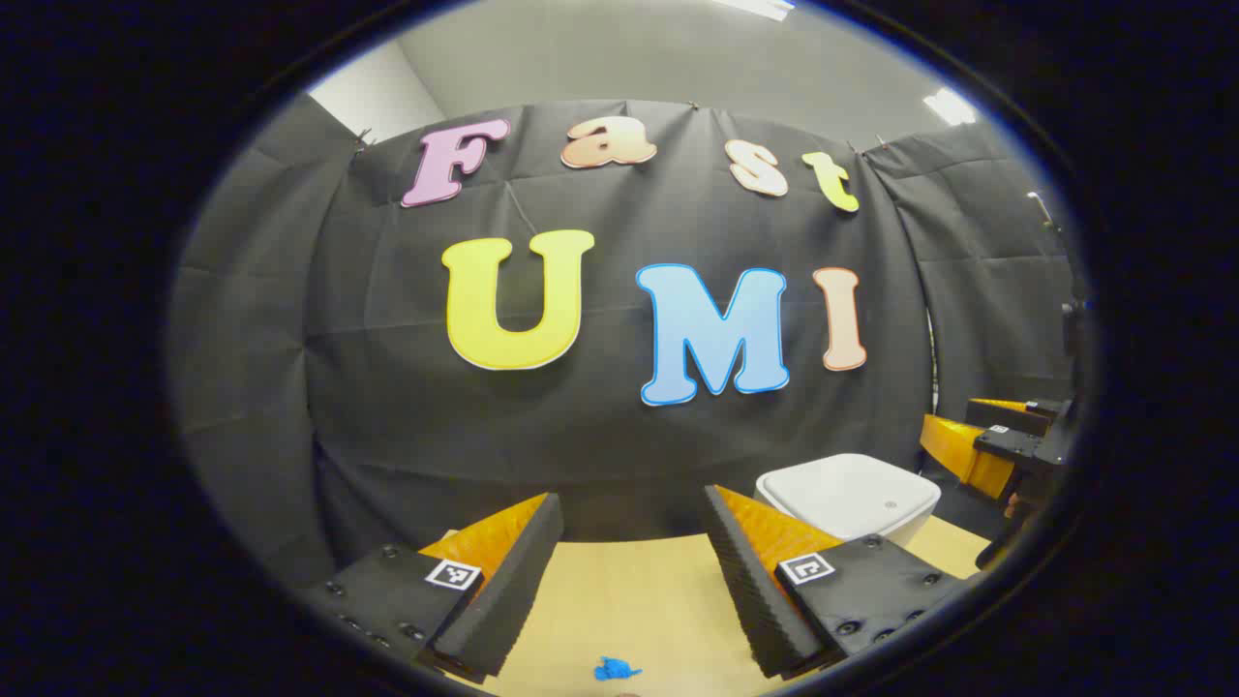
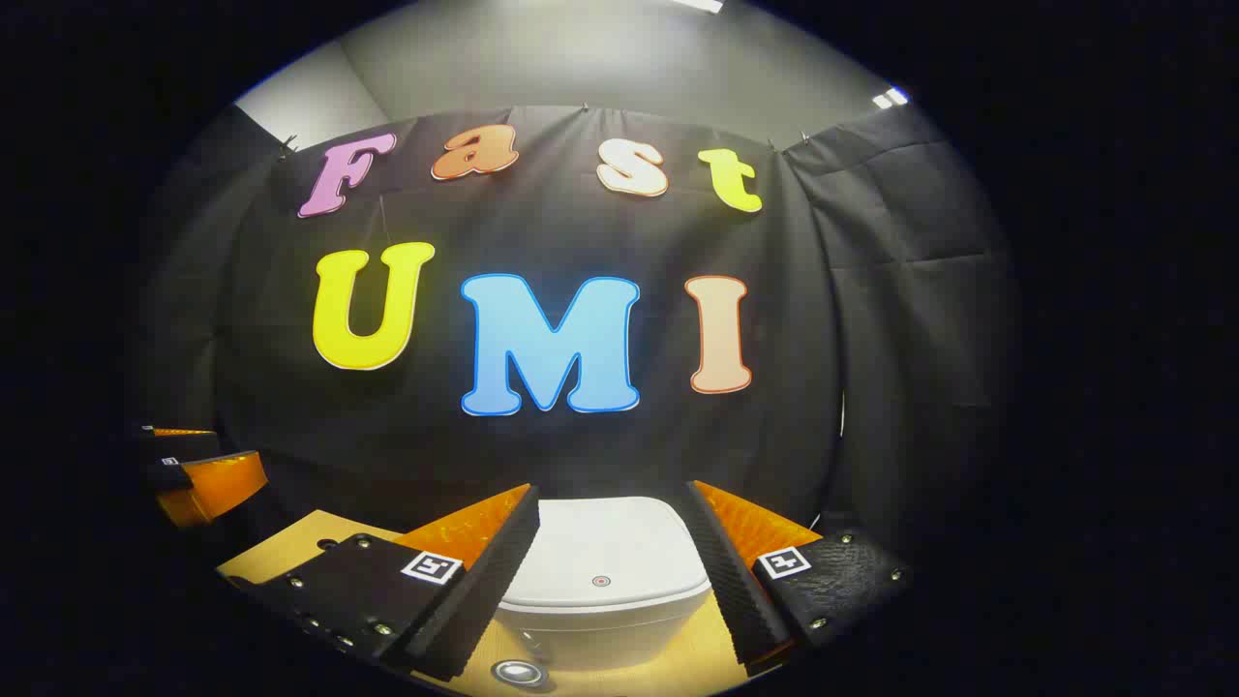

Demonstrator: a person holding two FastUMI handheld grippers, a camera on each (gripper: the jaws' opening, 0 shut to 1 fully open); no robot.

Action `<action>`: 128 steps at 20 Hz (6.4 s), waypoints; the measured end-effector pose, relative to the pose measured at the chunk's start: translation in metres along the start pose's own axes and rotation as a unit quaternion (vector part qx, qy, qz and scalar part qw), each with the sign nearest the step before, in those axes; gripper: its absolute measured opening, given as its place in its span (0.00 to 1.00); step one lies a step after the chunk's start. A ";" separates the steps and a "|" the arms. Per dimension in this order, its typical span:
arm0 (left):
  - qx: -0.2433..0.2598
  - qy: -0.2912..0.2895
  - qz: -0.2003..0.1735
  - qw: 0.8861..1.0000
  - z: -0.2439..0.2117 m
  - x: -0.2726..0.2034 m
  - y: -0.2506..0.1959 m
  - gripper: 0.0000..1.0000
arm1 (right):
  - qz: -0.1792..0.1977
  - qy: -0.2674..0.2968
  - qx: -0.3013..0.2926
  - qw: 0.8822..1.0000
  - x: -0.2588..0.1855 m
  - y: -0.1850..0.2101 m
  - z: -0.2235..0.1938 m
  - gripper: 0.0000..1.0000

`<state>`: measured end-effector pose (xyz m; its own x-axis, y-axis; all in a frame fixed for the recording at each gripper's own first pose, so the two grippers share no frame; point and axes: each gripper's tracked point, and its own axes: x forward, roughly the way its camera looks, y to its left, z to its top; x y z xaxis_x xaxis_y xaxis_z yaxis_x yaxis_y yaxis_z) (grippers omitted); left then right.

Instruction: Press the lid of the desktop garbage bin to open it, pick up the crumpled paper on the desktop and throw it into the bin, then pick up the pop can on the desktop and drop it into the bin, and finally close the garbage bin lid.

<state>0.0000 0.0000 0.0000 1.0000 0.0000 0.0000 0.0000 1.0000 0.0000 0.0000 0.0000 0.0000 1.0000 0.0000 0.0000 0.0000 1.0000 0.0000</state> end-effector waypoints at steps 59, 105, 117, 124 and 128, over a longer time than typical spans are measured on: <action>-0.007 0.057 0.017 0.998 -0.048 0.006 0.014 0.98 | 0.044 0.162 0.066 0.984 0.043 0.012 -0.099 0.00; -0.012 0.170 0.000 0.985 -0.192 -0.045 0.030 0.96 | 0.132 0.144 0.042 0.980 -0.055 0.073 -0.089 0.94; -0.012 0.275 0.004 0.961 -0.331 0.008 0.020 1.00 | 0.093 0.219 0.065 0.969 -0.087 0.054 -0.129 0.95; -0.010 0.331 0.013 0.944 -0.400 0.026 0.027 1.00 | 0.074 0.239 0.063 0.966 -0.083 0.045 -0.139 0.96; 0.001 0.348 0.015 0.937 -0.424 0.037 0.032 0.98 | 0.068 0.248 0.067 0.964 -0.084 0.043 -0.145 0.96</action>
<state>0.0367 0.0316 -0.4245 0.7576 0.0284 -0.6521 -0.0269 0.9996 0.0122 -0.0840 0.0431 -0.1446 0.8674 0.1644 -0.4697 -0.0975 0.9817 0.1635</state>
